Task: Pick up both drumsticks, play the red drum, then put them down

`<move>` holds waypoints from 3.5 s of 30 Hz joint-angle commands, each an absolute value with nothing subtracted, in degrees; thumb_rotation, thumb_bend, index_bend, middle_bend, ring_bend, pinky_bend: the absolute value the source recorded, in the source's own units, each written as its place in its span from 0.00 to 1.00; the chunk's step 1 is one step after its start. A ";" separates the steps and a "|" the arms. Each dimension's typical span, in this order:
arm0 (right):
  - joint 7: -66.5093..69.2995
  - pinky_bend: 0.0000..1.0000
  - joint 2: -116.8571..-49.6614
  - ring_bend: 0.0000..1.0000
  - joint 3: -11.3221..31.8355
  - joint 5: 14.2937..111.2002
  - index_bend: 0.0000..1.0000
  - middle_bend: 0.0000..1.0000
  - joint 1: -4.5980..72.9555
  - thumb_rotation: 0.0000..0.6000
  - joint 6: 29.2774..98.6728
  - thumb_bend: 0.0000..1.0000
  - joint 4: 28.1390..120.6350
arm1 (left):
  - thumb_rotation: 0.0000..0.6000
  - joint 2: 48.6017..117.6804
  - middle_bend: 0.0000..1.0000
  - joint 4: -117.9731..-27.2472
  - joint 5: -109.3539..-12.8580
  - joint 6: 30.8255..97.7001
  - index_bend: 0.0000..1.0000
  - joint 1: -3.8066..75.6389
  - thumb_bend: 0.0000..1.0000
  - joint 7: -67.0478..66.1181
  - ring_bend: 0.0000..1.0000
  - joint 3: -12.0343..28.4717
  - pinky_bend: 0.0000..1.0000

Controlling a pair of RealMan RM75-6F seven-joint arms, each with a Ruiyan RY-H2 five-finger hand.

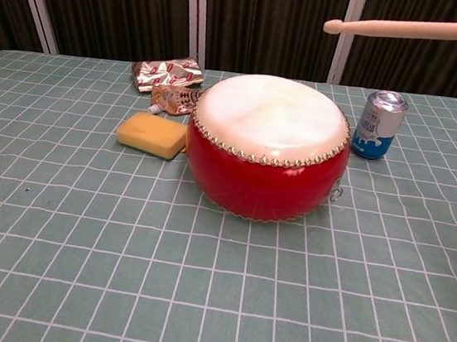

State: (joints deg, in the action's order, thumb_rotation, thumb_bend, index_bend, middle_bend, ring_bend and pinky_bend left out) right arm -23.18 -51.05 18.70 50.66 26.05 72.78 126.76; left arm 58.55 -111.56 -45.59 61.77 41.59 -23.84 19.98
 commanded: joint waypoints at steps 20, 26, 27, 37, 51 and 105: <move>-18.30 1.00 -58.63 1.00 24.67 43.57 0.95 1.00 35.22 1.00 69.71 0.71 120.05 | 1.00 65.69 1.00 -98.08 -42.05 55.50 0.76 50.64 0.58 -21.24 1.00 21.43 1.00; -19.49 1.00 -64.11 1.00 20.95 42.63 0.95 1.00 37.35 1.00 67.32 0.71 115.63 | 1.00 64.77 1.00 -98.69 -42.74 55.32 0.76 50.44 0.58 -19.86 1.00 21.07 1.00; -20.63 1.00 -65.96 1.00 19.72 41.92 0.95 1.00 38.16 1.00 66.55 0.71 113.98 | 1.00 64.54 1.00 -98.86 -42.97 55.22 0.76 50.29 0.58 -19.81 1.00 20.72 1.00; -45.70 1.00 -79.50 1.00 9.24 40.38 0.95 1.00 44.45 1.00 74.01 0.71 96.77 | 1.00 63.54 1.00 -99.32 -44.13 54.82 0.76 49.45 0.58 -19.28 1.00 18.52 1.00; -27.77 1.00 -68.49 1.00 20.32 42.43 0.95 1.00 36.24 1.00 81.01 0.71 105.71 | 1.00 64.94 1.00 -101.36 -42.99 56.72 0.76 51.48 0.58 -21.57 1.00 18.45 1.00; -13.57 1.00 -64.29 1.00 20.79 45.64 0.95 1.00 29.29 1.00 73.90 0.71 102.14 | 1.00 69.07 1.00 -100.62 -10.78 57.40 0.78 72.32 0.58 -47.23 1.00 19.03 1.00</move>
State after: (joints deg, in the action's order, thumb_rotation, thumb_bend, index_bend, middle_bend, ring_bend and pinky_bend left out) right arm -13.91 -64.21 20.65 45.16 29.40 73.58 102.04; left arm 72.77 -95.95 -4.45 55.20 76.41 -54.17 16.42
